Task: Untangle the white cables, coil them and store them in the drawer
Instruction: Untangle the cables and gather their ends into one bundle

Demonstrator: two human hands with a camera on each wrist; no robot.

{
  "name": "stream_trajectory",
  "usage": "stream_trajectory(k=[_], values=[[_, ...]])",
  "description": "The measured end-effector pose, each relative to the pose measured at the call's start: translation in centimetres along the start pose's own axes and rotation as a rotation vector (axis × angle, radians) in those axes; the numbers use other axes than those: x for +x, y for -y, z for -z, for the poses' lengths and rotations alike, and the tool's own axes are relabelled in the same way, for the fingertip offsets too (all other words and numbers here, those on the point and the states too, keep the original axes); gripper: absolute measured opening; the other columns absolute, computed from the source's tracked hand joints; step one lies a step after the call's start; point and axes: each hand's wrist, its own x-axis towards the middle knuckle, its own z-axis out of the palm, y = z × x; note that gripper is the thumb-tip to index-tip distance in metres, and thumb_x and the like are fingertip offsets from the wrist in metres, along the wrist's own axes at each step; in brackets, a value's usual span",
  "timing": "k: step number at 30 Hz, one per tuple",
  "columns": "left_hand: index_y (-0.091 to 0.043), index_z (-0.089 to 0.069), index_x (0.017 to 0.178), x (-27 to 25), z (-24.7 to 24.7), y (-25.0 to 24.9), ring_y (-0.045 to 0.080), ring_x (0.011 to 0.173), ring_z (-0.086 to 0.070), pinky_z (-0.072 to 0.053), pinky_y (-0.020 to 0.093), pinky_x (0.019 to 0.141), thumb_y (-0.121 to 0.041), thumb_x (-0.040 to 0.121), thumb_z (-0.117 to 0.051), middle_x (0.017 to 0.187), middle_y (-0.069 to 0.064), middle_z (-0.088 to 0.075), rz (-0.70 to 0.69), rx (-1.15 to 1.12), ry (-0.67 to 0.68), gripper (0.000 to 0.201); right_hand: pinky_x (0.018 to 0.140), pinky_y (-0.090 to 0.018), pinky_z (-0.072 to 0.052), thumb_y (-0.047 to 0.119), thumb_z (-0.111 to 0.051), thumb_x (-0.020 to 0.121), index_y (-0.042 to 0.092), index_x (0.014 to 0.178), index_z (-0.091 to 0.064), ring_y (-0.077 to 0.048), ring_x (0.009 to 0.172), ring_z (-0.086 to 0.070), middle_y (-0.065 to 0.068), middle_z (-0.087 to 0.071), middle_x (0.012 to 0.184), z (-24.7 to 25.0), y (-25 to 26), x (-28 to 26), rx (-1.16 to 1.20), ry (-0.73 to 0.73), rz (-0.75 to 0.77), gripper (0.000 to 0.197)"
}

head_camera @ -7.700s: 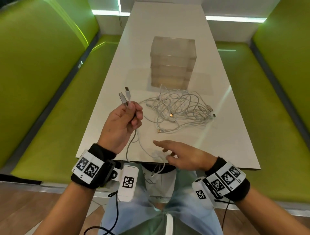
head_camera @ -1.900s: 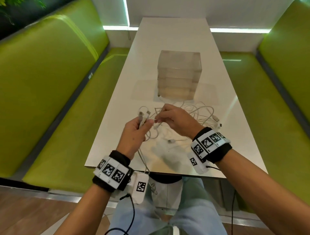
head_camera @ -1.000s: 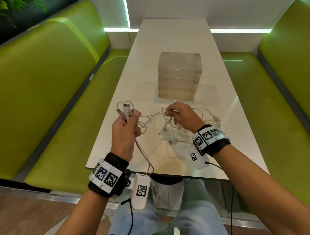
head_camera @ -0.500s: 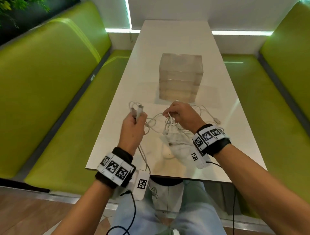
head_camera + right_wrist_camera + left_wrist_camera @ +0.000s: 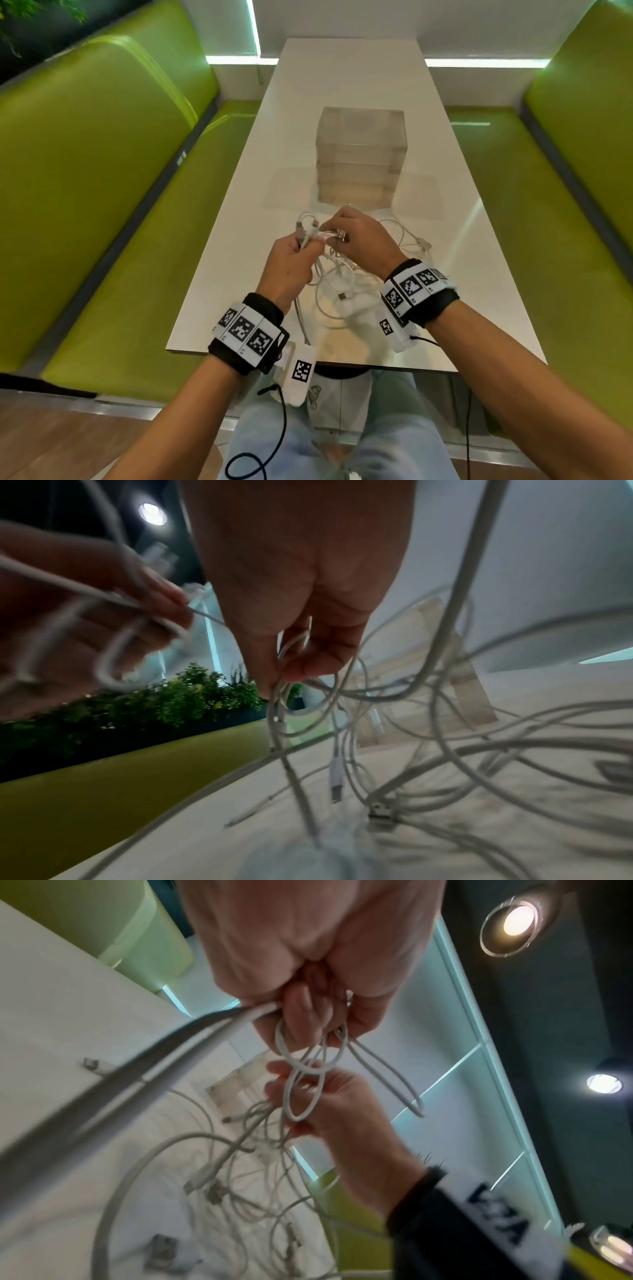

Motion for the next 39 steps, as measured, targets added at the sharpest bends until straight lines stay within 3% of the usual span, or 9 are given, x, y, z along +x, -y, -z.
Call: stream_trajectory(k=[6, 10, 15, 20, 23, 27, 32, 35, 39], values=[[-0.011, -0.047, 0.064, -1.6, 2.8, -2.6, 0.007, 0.039, -0.026, -0.027, 0.022, 0.042, -0.009, 0.093, -0.054, 0.042, -0.012, -0.031, -0.114, -0.154, -0.168, 0.03, 0.071, -0.029, -0.045, 0.018, -0.063, 0.087, 0.013, 0.1, -0.071, -0.007, 0.076, -0.048, 0.001, -0.058, 0.098, 0.0, -2.2, 1.1, 0.007, 0.001, -0.107, 0.016], [-0.019, -0.046, 0.057, -2.0, 4.9, -3.4, 0.008, 0.038, -0.022, -0.026, 0.021, 0.04, -0.007, 0.092, -0.053, 0.041, -0.011, -0.028, -0.154, -0.246, -0.239, 0.038, 0.075, -0.033, -0.045, 0.02, -0.063, 0.088, 0.008, 0.095, -0.074, -0.018, 0.084, -0.056, 0.003, -0.057, 0.089, 0.6, -2.8, 1.4, 0.062, 0.018, -0.11, 0.017], [-0.015, -0.048, 0.062, -0.4, 3.7, -1.1, 0.006, 0.04, -0.027, -0.026, 0.023, 0.044, -0.017, 0.092, -0.058, 0.043, -0.014, -0.032, -0.043, 0.025, -0.179, 0.031, 0.074, -0.031, -0.05, 0.008, -0.061, 0.087, 0.006, 0.095, -0.074, -0.008, 0.08, -0.06, -0.005, -0.064, 0.094, 0.6, -0.6, 1.2, 0.114, -0.036, 0.005, 0.015], [-0.004, -0.061, 0.078, 1.0, 0.7, 0.7, 0.008, 0.048, -0.031, -0.027, 0.028, 0.051, -0.031, 0.09, -0.062, 0.053, -0.007, -0.037, -0.005, 0.12, -0.069, 0.03, 0.061, -0.034, -0.048, 0.012, -0.059, 0.085, 0.01, 0.092, -0.074, -0.023, 0.077, -0.061, -0.004, -0.061, 0.089, 0.3, 1.6, 0.5, -0.009, -0.049, 0.128, 0.017], [-0.015, -0.057, 0.068, 1.3, 0.3, 0.7, 0.002, 0.044, -0.035, -0.029, 0.023, 0.048, -0.033, 0.086, -0.067, 0.05, -0.013, -0.044, -0.074, 0.207, -0.053, 0.027, 0.058, -0.035, -0.045, 0.013, -0.056, 0.084, 0.006, 0.086, -0.072, -0.028, 0.074, -0.058, -0.009, -0.058, 0.087, 0.7, 2.0, 0.2, -0.041, -0.028, 0.124, 0.018], [-0.015, -0.054, 0.069, 1.5, 0.7, 1.3, 0.01, 0.054, -0.042, -0.034, 0.025, 0.053, -0.028, 0.088, -0.065, 0.058, -0.007, -0.05, -0.151, 0.427, 0.008, 0.025, 0.059, -0.036, -0.045, 0.012, -0.059, 0.086, 0.003, 0.079, -0.067, -0.027, 0.074, -0.057, -0.009, -0.058, 0.089, 0.7, 1.7, 0.1, -0.08, 0.004, 0.126, 0.014], [-0.019, -0.047, 0.062, 1.4, 1.8, 0.6, 0.001, 0.043, -0.039, -0.031, 0.017, 0.046, -0.02, 0.091, -0.06, 0.052, -0.008, -0.044, -0.224, 0.371, -0.092, 0.032, 0.064, -0.029, -0.045, 0.017, -0.063, 0.085, 0.016, 0.105, -0.065, -0.009, 0.079, -0.049, 0.0, -0.051, 0.115, 0.0, 0.0, 0.2, -0.062, 0.018, 0.022, 0.02], [-0.018, -0.04, 0.059, 1.3, 3.2, 0.1, 0.002, 0.041, -0.033, -0.029, 0.018, 0.044, -0.018, 0.091, -0.06, 0.049, -0.01, -0.037, -0.241, 0.336, -0.159, 0.037, 0.067, -0.032, -0.048, 0.013, -0.059, 0.087, 0.016, 0.105, -0.065, -0.016, 0.083, -0.055, -0.002, -0.053, 0.111, 0.1, -1.3, 0.4, -0.034, 0.018, -0.062, 0.019], [-0.019, -0.038, 0.06, 0.8, 4.8, 0.0, 0.004, 0.046, -0.029, -0.027, 0.023, 0.048, -0.02, 0.091, -0.061, 0.048, -0.012, -0.034, -0.22, 0.305, -0.08, 0.039, 0.074, -0.034, -0.048, 0.014, -0.058, 0.088, 0.017, 0.11, -0.063, -0.021, 0.09, -0.06, -0.003, -0.061, 0.106, 0.8, -2.5, 0.7, -0.037, 0.049, -0.145, 0.023]])
